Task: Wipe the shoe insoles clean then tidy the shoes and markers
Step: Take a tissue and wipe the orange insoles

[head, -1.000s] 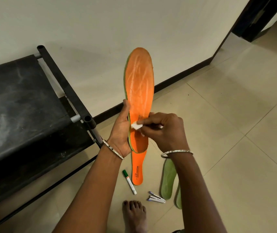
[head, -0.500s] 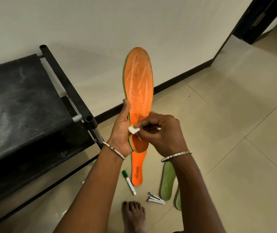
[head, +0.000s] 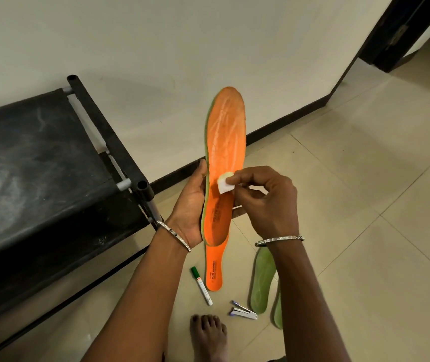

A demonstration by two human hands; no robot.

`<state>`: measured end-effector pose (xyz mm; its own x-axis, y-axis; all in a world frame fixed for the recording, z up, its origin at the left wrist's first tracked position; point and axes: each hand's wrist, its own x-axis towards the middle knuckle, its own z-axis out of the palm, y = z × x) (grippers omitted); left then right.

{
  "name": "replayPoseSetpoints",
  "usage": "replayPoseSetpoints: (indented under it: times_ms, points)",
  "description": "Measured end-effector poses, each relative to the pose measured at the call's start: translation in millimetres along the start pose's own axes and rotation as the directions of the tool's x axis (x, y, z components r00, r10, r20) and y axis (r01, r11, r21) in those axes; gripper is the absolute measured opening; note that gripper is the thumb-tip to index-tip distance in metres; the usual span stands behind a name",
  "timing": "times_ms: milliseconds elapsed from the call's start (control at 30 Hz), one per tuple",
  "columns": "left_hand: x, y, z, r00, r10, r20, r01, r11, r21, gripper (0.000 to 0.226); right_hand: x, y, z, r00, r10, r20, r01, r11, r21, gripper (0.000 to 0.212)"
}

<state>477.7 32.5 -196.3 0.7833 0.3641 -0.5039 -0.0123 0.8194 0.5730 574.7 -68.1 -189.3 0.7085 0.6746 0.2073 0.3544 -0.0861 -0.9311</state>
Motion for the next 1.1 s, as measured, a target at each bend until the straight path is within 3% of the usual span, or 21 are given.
replayPoseSetpoints:
  times_ms: [100, 300, 400, 567, 633, 700, 800, 867, 933, 1033, 1100]
  points:
    - [-0.8, 1.0, -3.7, 1.0, 0.009, 0.009, -0.009, 1.0, -0.014, 0.054, -4.4, -2.5, 2.7, 0.997, -0.054, 0.058, 0.061, 0.992, -0.111, 0.017]
    - [-3.6, 0.8, -15.6, 0.999, 0.036, 0.024, -0.036, 0.999, 0.003, 0.05, -8.4, -2.0, 14.7, 0.998, -0.039, 0.044, 0.043, 0.993, -0.107, 0.013]
    - [-1.0, 1.4, -15.7, 1.0, 0.029, -0.002, -0.029, 1.0, -0.012, 0.049, -11.0, -8.4, 19.9, 0.997, -0.033, 0.069, 0.041, 0.992, -0.121, 0.022]
    - [2.3, 6.9, -20.2, 0.999, 0.03, -0.036, -0.03, 1.0, -0.004, 0.07, -10.5, -12.0, 15.5, 0.933, 0.012, 0.36, 0.016, 0.997, -0.076, 0.016]
    - [2.1, 8.4, -21.1, 0.998, 0.034, -0.044, -0.032, 0.998, 0.044, 0.075, -8.5, -9.8, 13.6, 0.919, 0.014, 0.395, 0.02, 0.996, -0.081, 0.015]
    - [2.4, 8.4, -20.0, 0.998, 0.038, -0.052, -0.034, 0.996, 0.083, 0.075, -7.7, -8.8, 16.8, 0.954, -0.019, 0.3, 0.05, 0.994, -0.096, 0.014]
    - [1.3, 3.6, -16.3, 1.0, 0.002, -0.023, 0.001, 0.994, 0.11, 0.069, -8.4, -9.0, 25.6, 0.993, -0.119, 0.026, 0.121, 0.974, -0.189, 0.014]
    - [-0.1, 1.0, -15.2, 1.0, -0.024, -0.004, 0.024, 0.993, 0.112, 0.067, -7.4, -6.5, 24.6, 0.991, -0.13, -0.028, 0.123, 0.975, -0.187, 0.012]
    - [-1.6, 1.9, -16.2, 1.0, -0.022, -0.004, 0.023, 0.994, 0.107, 0.067, -6.6, -7.1, 16.8, 0.993, -0.068, 0.101, 0.08, 0.989, -0.128, 0.014]
    - [-1.1, 6.7, -23.0, 0.999, -0.013, -0.033, 0.016, 0.995, 0.1, 0.07, -8.8, -11.7, 10.5, 0.921, -0.037, 0.387, 0.102, 0.984, -0.147, 0.015]
    - [-1.0, 7.9, -25.5, 0.999, 0.002, -0.048, 0.004, 0.992, 0.125, 0.071, -9.6, -12.5, 13.6, 0.921, -0.055, 0.386, 0.123, 0.98, -0.153, 0.015]
